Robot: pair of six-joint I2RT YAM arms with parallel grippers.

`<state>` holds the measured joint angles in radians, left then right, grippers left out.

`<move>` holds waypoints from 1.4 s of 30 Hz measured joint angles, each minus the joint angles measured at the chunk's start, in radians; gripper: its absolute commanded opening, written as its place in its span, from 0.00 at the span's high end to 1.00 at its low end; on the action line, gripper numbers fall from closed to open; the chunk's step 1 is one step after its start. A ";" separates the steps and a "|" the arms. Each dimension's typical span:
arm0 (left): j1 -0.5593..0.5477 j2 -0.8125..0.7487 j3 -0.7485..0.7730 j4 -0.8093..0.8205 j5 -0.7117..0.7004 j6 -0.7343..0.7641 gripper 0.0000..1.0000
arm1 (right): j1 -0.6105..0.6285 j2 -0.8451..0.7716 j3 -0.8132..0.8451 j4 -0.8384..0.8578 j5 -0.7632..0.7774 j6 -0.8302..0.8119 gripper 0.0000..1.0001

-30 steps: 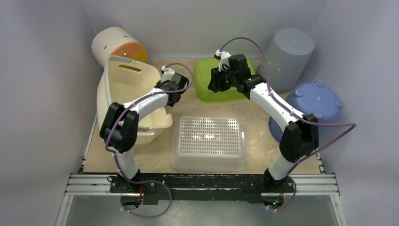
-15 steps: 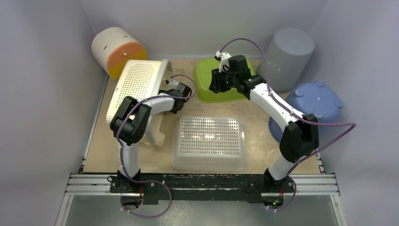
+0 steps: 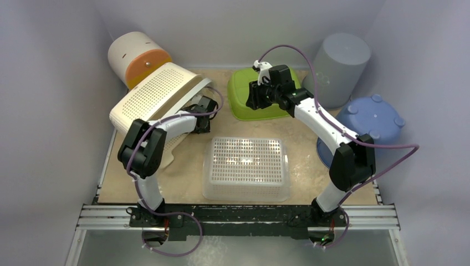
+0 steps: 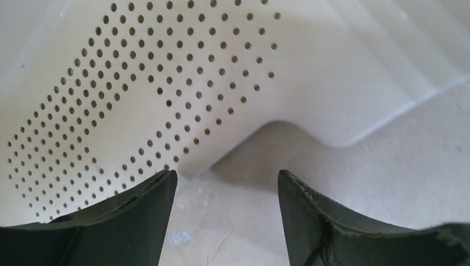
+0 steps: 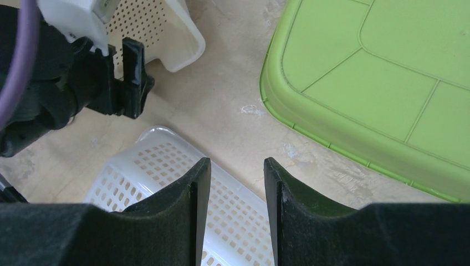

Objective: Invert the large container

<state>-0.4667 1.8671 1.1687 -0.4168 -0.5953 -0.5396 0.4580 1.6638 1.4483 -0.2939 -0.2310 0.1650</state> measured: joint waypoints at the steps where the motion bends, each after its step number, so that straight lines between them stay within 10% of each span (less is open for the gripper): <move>1: -0.002 -0.014 0.000 -0.016 0.021 0.005 0.33 | 0.000 0.000 0.000 0.000 0.000 0.000 0.57; 19: -0.042 -0.407 0.150 -0.172 0.323 0.140 0.36 | 0.000 0.000 0.000 0.000 -0.005 0.000 0.57; 42: -0.041 -0.334 0.111 -0.138 0.275 0.140 0.34 | 0.000 -0.056 -0.017 0.014 -0.002 -0.004 0.57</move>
<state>-0.5076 1.5330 1.2800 -0.5552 -0.3199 -0.4000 0.4580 1.6073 1.4315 -0.2798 -0.2325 0.1608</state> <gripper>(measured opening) 0.648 0.431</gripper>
